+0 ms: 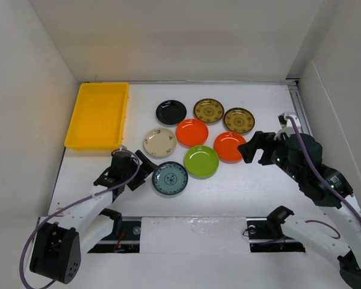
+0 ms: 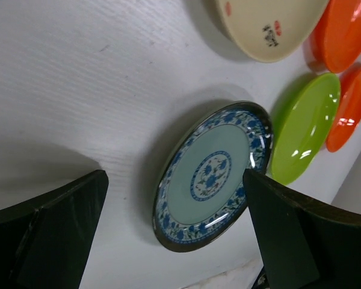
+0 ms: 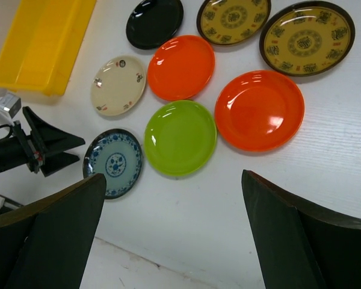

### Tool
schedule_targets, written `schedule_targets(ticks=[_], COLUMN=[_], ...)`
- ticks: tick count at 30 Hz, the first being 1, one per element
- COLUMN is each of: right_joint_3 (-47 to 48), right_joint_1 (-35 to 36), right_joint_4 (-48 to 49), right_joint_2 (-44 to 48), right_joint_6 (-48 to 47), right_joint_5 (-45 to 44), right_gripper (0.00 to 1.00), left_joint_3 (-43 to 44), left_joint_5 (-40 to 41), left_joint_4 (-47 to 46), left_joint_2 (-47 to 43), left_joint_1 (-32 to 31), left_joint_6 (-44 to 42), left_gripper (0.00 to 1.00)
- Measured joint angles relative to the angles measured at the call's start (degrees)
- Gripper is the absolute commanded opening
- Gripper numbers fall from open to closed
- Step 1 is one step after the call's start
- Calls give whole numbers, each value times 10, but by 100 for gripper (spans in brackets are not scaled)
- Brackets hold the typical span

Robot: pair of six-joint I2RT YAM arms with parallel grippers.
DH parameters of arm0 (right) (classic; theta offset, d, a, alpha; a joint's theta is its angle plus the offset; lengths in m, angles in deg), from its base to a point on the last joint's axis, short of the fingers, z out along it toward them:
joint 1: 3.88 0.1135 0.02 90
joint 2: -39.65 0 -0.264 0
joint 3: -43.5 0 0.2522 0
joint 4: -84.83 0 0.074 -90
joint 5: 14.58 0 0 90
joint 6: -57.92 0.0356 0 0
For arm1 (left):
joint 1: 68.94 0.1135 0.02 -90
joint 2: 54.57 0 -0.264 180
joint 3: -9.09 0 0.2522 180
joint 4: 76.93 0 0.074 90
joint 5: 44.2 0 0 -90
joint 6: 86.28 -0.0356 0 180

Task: Place the plates into the plastic bin on the countertop

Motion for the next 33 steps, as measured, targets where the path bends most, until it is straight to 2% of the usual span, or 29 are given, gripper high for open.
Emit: schedule_targets(ticks=[5,6,9,10,12,17,19,27,33], right_joint_3=[0,0,0,0,0,0,0,0,0], right_joint_1=[0,0,0,0,0,0,0,0,0], right_joint_4=[10,13,14,14,15,15,15,15,15], right_joint_2=[1,2,6,9,12,16,16,16,16], right_joint_6=[0,0,0,0,0,1,1,2,3], right_joint_5=[12,13,17,17,18,21,22,23,23], right_gripper=[100,100,100,100,100,100,100,100,100], left_joint_3=[-20,-24,-40,-43,-47,-49,-49,-52,-49], left_joint_5=[-18,-21,-24,-25,-28,-32,-32,-35,-8], left_joint_4=[-60,-70,-95,-100,-104,-110,-110,-106,-49], left_joint_2=[9,10,14,17,27,39,40,39,-21], left_joint_1=[0,0,0,0,0,0,0,0,0], left_joint_6=[6,6,7,6,2,-3,-5,-16,-17], left_gripper=[83,73,58,48,39,33,24,0,0])
